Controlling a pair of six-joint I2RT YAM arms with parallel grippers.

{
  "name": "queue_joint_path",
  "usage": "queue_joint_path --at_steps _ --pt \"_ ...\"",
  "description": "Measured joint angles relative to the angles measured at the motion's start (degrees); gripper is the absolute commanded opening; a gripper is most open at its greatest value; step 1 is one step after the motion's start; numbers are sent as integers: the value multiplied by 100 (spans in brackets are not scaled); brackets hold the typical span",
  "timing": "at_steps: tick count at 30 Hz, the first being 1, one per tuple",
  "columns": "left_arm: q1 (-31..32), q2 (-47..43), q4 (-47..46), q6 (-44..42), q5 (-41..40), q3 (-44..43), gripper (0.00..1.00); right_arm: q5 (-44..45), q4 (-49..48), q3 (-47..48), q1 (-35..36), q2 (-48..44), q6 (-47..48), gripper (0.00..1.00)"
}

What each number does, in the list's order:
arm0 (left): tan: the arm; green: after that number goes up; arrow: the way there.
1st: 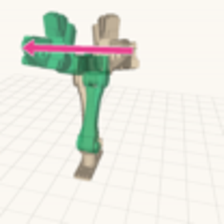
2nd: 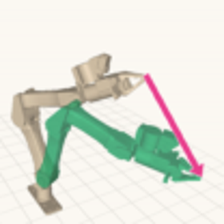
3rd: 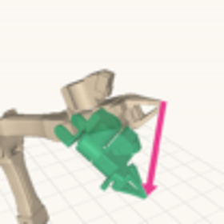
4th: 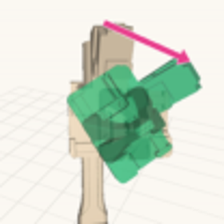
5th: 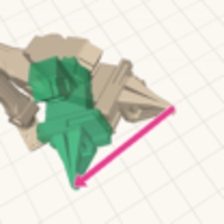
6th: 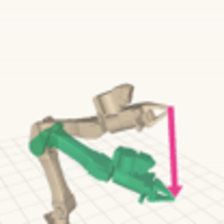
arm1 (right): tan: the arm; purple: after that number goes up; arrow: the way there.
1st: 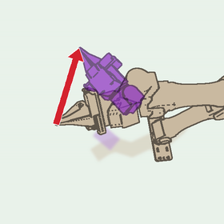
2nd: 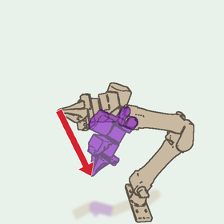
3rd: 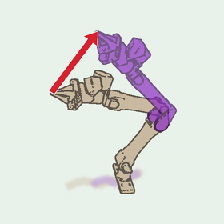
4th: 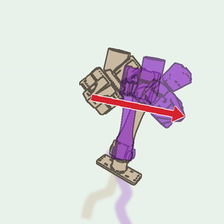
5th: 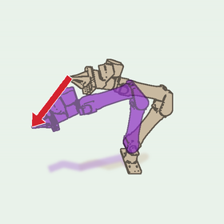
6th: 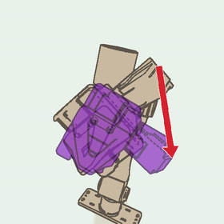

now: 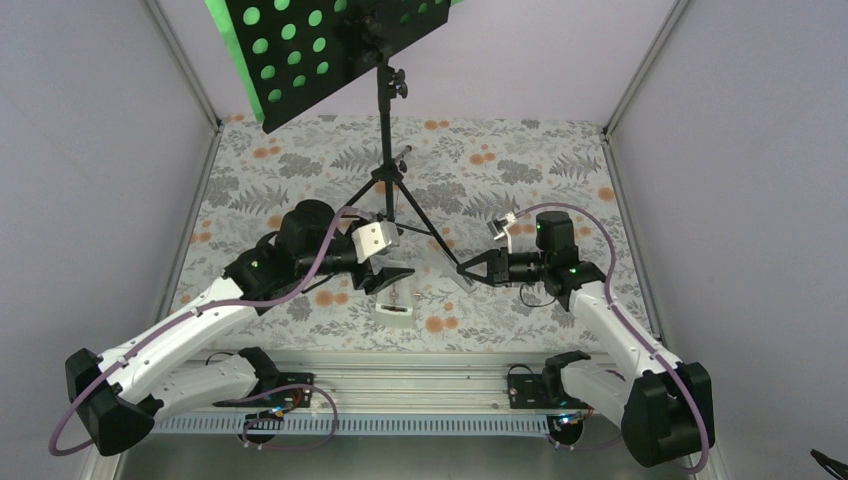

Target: Pack up the instrument practice props

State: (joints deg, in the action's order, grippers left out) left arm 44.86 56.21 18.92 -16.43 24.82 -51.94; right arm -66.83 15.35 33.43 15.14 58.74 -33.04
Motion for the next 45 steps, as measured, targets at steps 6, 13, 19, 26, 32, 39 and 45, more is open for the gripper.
queue_joint_path --at_steps 6,13,19,26,32,39,45 --pt "0 179 9 -317 -9 -66 67 -315 -28 2 136 -15 -76 4" --pt "-2 221 2 -402 133 -83 58 -584 -208 127 280 -184 -376 4" --pt "-2 317 -55 -354 507 -264 42 -656 -422 170 435 -203 -570 4" --pt "-2 354 -85 -304 732 -367 37 -664 -621 170 518 -203 -769 4" --pt "-7 354 -79 -238 798 -367 33 -669 -743 173 535 -201 -933 4" --pt "-11 354 -76 -199 957 -367 30 -710 -813 173 549 -201 -1049 4" --pt "-11 387 -9 -142 1167 -372 22 -754 -859 175 546 -122 -1126 4"
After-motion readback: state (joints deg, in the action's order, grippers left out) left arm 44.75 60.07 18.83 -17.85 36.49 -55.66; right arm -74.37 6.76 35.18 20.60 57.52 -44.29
